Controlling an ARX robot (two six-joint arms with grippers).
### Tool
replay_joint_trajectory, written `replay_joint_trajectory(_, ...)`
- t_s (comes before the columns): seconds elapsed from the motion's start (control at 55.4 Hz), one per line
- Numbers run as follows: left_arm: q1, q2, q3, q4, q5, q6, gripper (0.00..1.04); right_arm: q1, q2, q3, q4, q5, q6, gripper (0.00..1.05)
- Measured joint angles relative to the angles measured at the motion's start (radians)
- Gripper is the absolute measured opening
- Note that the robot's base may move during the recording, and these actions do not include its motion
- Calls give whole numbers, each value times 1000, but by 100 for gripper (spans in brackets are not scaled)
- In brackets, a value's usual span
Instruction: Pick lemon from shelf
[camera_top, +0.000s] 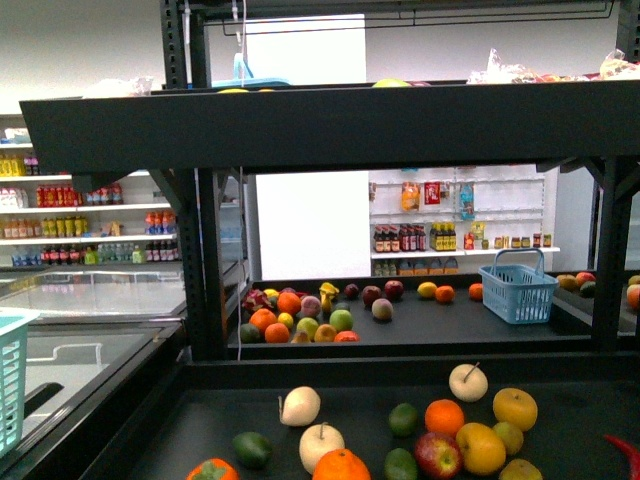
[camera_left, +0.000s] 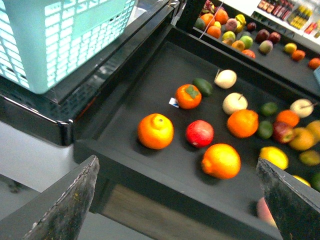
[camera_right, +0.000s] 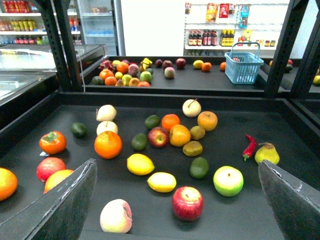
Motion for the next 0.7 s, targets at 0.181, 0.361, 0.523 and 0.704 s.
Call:
replay_joint_trajectory(0.181, 269, 385, 245, 87, 239, -219, 97, 0, 0, 0, 0, 0, 0, 97)
replay_joint_trajectory(0.361, 373, 766, 558, 93, 243, -357, 97, 0, 0, 0, 0, 0, 0, 97)
replay_joint_trajectory(0.523, 366, 1005, 803, 87, 233, -419, 97, 0, 0, 0, 0, 0, 0, 97)
replay_joint_trajectory(0.704, 334, 1238, 1065, 69, 190, -463, 97, 0, 0, 0, 0, 0, 0, 97)
